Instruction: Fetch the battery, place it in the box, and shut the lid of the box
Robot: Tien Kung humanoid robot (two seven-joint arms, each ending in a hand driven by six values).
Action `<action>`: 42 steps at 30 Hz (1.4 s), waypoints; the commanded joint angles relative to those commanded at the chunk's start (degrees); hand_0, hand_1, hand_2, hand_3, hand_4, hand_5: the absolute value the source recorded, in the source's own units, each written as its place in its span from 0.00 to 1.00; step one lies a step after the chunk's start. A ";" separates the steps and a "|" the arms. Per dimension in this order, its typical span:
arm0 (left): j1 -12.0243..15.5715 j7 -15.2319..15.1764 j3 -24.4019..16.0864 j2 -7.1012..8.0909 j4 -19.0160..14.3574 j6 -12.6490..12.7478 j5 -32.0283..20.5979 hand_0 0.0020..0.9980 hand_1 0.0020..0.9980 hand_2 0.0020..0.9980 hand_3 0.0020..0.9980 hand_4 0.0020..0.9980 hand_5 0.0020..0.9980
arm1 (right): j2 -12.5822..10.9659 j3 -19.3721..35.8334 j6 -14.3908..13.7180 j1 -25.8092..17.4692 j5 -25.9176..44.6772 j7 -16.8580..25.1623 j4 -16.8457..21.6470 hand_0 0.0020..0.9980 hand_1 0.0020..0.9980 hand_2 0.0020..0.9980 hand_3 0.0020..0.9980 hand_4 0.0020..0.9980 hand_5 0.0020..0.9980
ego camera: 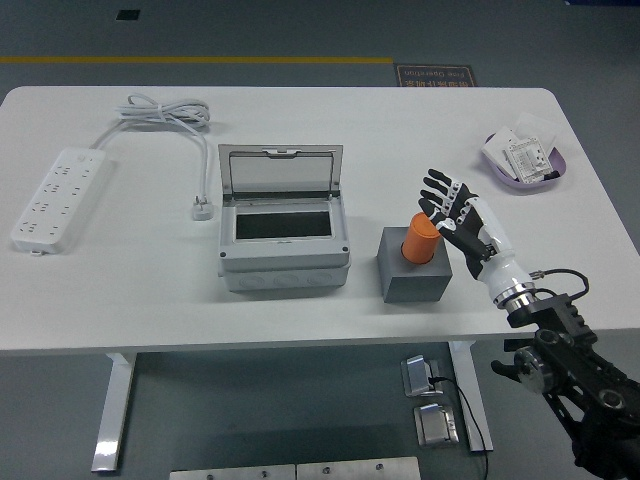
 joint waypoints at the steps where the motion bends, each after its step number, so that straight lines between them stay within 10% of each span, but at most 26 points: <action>1: 0.01 0.00 0.03 0.00 0.01 0.00 -0.03 0.66 0.70 0.67 0.69 0.70 0.22 | 0.00 -0.06 0.01 -0.02 0.00 -0.01 0.02 0.89 0.86 0.85 0.88 0.85 0.44; 24: -0.12 -0.03 -0.42 0.13 -0.10 0.22 1.10 0.66 0.70 0.67 0.69 0.70 0.22 | 0.01 -3.61 -1.13 -0.05 -2.34 -1.60 -0.78 0.87 0.82 0.78 0.85 0.85 0.43; 25: -0.13 -0.03 -0.49 0.17 -0.12 0.24 1.21 0.66 0.70 0.67 0.69 0.70 0.22 | 0.02 -3.75 -1.23 0.00 -2.37 -1.62 -0.84 0.84 0.80 0.76 0.84 0.73 0.25; 42: -0.11 -0.06 -0.82 0.52 -0.27 0.57 1.73 0.66 0.70 0.67 0.69 0.70 0.21 | -0.07 -4.93 -2.52 0.08 -2.33 -2.19 -1.31 0.72 0.71 0.69 0.79 0.47 0.00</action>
